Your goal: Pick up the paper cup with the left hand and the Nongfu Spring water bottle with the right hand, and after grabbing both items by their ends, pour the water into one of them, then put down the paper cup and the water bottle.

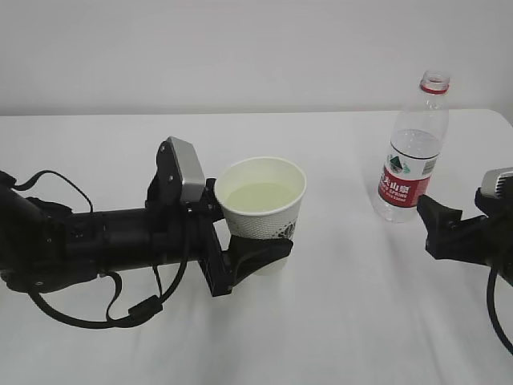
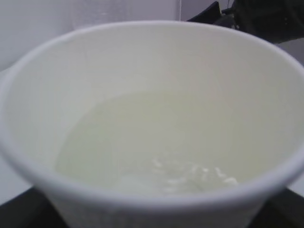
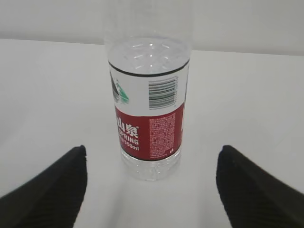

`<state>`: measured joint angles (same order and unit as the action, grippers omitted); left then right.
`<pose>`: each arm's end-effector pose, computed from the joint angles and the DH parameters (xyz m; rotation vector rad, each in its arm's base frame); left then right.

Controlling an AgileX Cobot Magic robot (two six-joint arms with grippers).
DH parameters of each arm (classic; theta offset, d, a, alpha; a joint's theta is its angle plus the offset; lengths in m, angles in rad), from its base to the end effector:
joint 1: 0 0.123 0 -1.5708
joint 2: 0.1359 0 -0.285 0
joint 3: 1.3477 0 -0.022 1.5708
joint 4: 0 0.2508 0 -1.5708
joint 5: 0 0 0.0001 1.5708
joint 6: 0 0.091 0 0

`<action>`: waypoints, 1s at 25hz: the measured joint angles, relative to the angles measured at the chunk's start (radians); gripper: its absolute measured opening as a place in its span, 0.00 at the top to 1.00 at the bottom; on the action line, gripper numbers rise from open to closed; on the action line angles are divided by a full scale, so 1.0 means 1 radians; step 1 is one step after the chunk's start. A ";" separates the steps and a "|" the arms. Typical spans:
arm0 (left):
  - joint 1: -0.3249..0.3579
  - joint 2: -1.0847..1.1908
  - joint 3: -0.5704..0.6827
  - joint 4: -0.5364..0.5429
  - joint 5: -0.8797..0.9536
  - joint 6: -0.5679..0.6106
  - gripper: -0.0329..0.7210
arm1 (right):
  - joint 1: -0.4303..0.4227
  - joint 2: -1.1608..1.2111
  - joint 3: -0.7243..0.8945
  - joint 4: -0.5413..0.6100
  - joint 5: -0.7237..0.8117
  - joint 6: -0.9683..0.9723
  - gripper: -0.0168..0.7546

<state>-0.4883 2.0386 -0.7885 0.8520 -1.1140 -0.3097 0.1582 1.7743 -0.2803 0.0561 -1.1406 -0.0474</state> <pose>0.2774 -0.2169 0.1205 1.0655 1.4899 -0.8994 0.2428 0.0340 0.1238 -0.1315 1.8328 0.0473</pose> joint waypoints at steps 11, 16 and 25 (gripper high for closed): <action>0.000 0.000 0.000 -0.122 0.014 0.046 0.16 | 0.000 -0.011 0.002 0.000 0.000 0.001 0.14; 0.000 0.000 0.000 -0.194 0.017 0.074 0.16 | 0.000 -0.011 0.002 0.000 0.000 0.001 0.15; 0.000 0.000 0.000 -0.326 0.024 0.107 0.16 | 0.000 -0.011 0.002 0.000 0.000 0.001 0.16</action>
<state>-0.4883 2.0386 -0.7885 0.5256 -1.0904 -0.2029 0.1582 1.7637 -0.2778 0.0561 -1.1406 -0.0466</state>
